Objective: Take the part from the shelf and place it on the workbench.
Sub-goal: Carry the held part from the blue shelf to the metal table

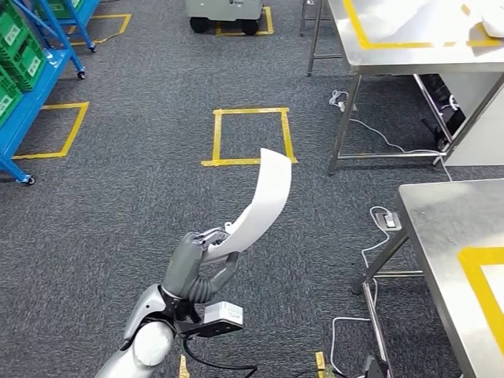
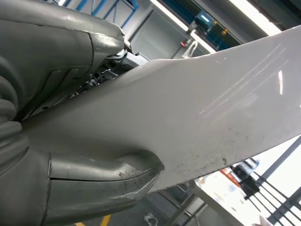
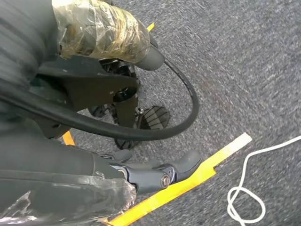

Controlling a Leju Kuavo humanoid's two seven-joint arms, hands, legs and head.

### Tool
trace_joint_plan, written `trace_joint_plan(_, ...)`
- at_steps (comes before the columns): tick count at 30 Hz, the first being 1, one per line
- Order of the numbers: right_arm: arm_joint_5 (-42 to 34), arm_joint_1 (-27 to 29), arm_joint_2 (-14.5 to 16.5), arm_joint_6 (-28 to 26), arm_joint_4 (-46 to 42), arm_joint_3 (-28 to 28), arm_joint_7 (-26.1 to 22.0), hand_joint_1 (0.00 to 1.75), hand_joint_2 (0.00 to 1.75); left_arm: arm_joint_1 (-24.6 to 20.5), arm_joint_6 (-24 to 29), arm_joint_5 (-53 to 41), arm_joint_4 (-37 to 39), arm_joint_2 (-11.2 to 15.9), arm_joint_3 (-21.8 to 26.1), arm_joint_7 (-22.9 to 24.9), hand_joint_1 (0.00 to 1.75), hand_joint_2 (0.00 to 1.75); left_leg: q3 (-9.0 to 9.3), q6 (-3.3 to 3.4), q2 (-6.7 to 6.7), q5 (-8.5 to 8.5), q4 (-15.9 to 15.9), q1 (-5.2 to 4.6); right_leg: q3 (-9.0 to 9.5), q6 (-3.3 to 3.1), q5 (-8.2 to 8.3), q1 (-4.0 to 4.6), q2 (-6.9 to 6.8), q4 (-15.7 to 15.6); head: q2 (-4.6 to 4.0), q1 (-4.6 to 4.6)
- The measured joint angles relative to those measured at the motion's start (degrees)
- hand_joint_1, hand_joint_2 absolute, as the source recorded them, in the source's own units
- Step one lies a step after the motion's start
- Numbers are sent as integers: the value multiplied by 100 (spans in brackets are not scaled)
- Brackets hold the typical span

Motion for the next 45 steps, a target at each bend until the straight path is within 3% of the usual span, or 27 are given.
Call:
trace_joint_plan(1,25,0,1,-4,-4,0,22,0,175,3,1,0,0,9,4,1,175,175,-11,3,-8,79,5,1,0,0,1,1,67,5,0,1)
trace_joint_plan(2,63,-4,3,-10,-10,0,54,0,175,5,3,0,-1,16,16,2,175,175,84,13,-25,262,-214,3,3,2,2,1,134,11,0,0)
trace_joint_plan(4,170,-28,19,-39,-31,2,139,0,175,18,9,0,-11,30,68,4,175,175,419,44,-184,669,-954,19,1,17,4,4,261,29,0,2)
trace_joint_plan(6,258,-71,42,-72,-57,9,216,0,175,49,11,-1,-44,44,135,4,175,175,628,70,-359,814,-1461,36,-45,65,20,4,367,55,0,6)
trace_joint_plan(7,311,-88,50,-85,-69,14,248,0,175,76,11,-1,-69,53,174,3,175,175,647,83,-394,797,-1530,34,-77,101,35,-3,411,56,0,7)
trace_joint_plan(9,444,-109,61,-103,-88,32,301,0,175,142,10,-10,-127,63,260,-9,175,175,647,126,-317,819,-1575,29,-140,164,49,-29,447,58,0,3)
trace_joint_plan(11,588,-143,74,-130,-108,56,366,0,175,199,1,-18,-193,60,359,-31,175,175,658,191,-208,855,-1623,41,-266,205,-88,-23,248,257,0,33)
trace_joint_plan(13,691,-212,94,-161,-131,77,428,0,175,236,-21,-18,-232,57,448,-43,175,175,660,233,-80,868,-1643,40,-563,240,-413,-18,-16,882,0,69)
trace_joint_plan(14,726,-245,103,-175,-142,88,452,0,175,253,-37,-23,-239,55,488,-42,175,175,657,242,-11,865,-1642,36,-737,257,-566,-26,-71,1256,0,77)
trace_joint_plan(16,790,-282,117,-207,-161,107,498,0,175,278,-78,-36,-240,48,555,-37,175,175,655,241,123,859,-1641,31,-895,282,-627,-42,-110,1609,0,75)
trace_joint_plan(17,815,-289,121,-223,-166,110,515,0,175,281,-93,-45,-240,40,576,-34,175,175,658,234,177,855,-1641,31,-803,287,-506,-48,-138,1452,0,76)
trace_joint_plan(20,853,-329,128,-250,-180,109,547,0,175,276,-108,-66,-240,10,609,-33,175,175,679,182,307,825,-1628,10,-196,263,-92,-25,-415,363,0,78)
trace_joint_plan(22,871,-364,137,-250,-197,109,574,0,175,272,-109,-78,-241,-1,626,-33,175,175,685,130,402,812,-1616,-23,-33,211,-69,11,-510,61,0,59)
trace_joint_plan(24,883,-370,140,-246,-202,109,611,0,175,266,-109,-84,-244,-13,638,-33,175,175,698,73,489,793,-1613,-25,-32,139,-51,16,-400,44,0,41)
trace_joint_plan(26,890,-375,140,-244,-204,109,630,0,175,255,-108,-85,-251,-22,652,-34,175,175,648,10,341,642,-1440,2,-25,68,-26,-3,-285,25,0,25)
trace_joint_plan(28,895,-389,145,-239,-209,108,631,0,175,256,-108,-85,-258,-20,672,-37,175,175,380,-22,88,300,-822,21,-19,16,-13,-12,-168,15,0,0)
trace_joint_plan(29,897,-390,148,-236,-211,107,632,0,175,262,-109,-85,-259,-16,680,-37,175,175,184,-24,30,130,-414,23,-20,-1,-12,-5,-105,16,0,-7)
trace_joint_plan(31,906,-380,152,-227,-213,107,632,0,175,271,-109,-85,-259,-7,687,-37,175,175,-70,-6,-4,54,52,22,-18,-14,-10,11,33,18,0,-7)
trace_joint_plan(32,913,-377,153,-223,-213,107,631,0,175,269,-109,-85,-259,-4,690,-37,175,175,-56,13,-15,184,-24,21,-13,-15,-9,16,101,19,0,-7)
trace_joint_plan(33,920,-377,155,-220,-214,107,631,0,175,265,-109,-85,-260,-3,692,-37,175,175,62,39,-49,401,-310,20,-6,-13,-8,18,170,21,0,-6)
trace_joint_plan(35,927,-382,164,-212,-215,106,629,0,175,249,-113,-86,-260,-3,698,-39,175,175,390,98,-256,791,-1074,26,-6,3,-4,19,290,32,0,-3)
trace_joint_plan(37,927,-382,174,-197,-215,103,622,0,175,232,-132,-90,-260,-8,699,-45,175,175,567,128,-415,889,-1501,25,-57,55,14,7,386,44,0,-4)
trace_joint_plan(39,921,-355,177,-182,-215,91,600,0,175,226,-161,-99,-260,-17,696,-51,175,175,588,150,-367,872,-1580,18,-110,132,37,-12,464,30,0,-9)
trace_joint_plan(40,916,-333,176,-179,-215,74,578,0,175,227,-180,-110,-260,-23,687,-56,175,175,597,175,-316,888,-1608,24,-137,162,18,-12,427,47,0,-7)
trace_joint_plan(42,884,-297,175,-176,-215,9,513,0,175,227,-201,-143,-258,-33,645,-74,175,175,622,228,-194,917,-1665,42,-307,217,-185,-1,195,358,0,24)
trace_joint_plan(43,856,-275,173,-165,-215,-42,468,0,175,225,-207,-166,-252,-36,607,-82,175,175,626,244,-126,919,-1673,39,-475,240,-362,-2,45,696,0,35)
trace_joint_plan(45,795,-204,162,-120,-214,-164,382,0,175,202,-206,-214,-219,-43,498,-84,175,175,624,258,0,911,-1671,31,-843,293,-664,-12,-80,1444,0,49)
